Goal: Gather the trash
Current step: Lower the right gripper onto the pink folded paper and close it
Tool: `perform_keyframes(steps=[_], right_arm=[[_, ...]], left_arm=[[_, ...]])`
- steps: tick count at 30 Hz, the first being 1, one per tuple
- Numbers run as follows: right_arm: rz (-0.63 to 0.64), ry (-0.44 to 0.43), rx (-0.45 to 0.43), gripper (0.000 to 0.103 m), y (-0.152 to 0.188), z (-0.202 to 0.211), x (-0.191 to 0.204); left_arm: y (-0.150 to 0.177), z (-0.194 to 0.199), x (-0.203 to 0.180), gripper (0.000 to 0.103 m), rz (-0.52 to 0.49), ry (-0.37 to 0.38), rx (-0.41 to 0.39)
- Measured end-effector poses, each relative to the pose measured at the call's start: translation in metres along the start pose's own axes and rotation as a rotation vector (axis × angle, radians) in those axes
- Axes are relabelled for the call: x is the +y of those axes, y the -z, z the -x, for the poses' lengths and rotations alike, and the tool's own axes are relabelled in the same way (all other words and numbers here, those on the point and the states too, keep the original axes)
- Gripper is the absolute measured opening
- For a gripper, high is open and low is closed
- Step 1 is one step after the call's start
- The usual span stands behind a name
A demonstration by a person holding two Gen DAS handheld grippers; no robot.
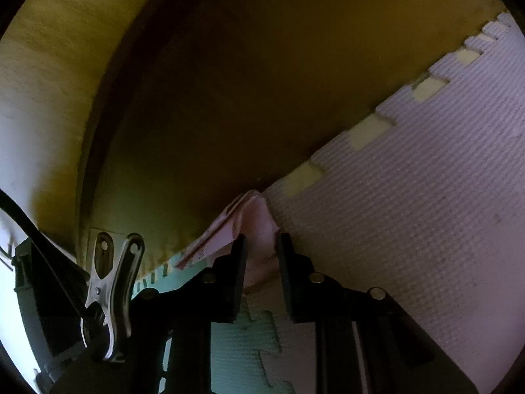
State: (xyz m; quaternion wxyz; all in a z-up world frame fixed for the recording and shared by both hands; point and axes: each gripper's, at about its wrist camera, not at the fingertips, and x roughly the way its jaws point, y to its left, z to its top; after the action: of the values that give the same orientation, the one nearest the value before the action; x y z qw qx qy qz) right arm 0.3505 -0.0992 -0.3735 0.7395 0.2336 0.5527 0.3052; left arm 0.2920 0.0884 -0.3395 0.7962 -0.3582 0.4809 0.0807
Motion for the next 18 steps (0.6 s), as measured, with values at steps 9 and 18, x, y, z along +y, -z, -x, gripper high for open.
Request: perform_keyframes(steps=[9,18], right_arm=[[0.035,0.098,0.03,0.002,0.007,0.022,-0.01],[0.243,0.205,0.136,0.002,0.024,0.04,-0.007]], left_arm=[[0.009,0.014,0.003,0.034,-0.058,0.012,0.033],[0.02,0.02,-0.008,0.041,-0.042,0.101,0.077]])
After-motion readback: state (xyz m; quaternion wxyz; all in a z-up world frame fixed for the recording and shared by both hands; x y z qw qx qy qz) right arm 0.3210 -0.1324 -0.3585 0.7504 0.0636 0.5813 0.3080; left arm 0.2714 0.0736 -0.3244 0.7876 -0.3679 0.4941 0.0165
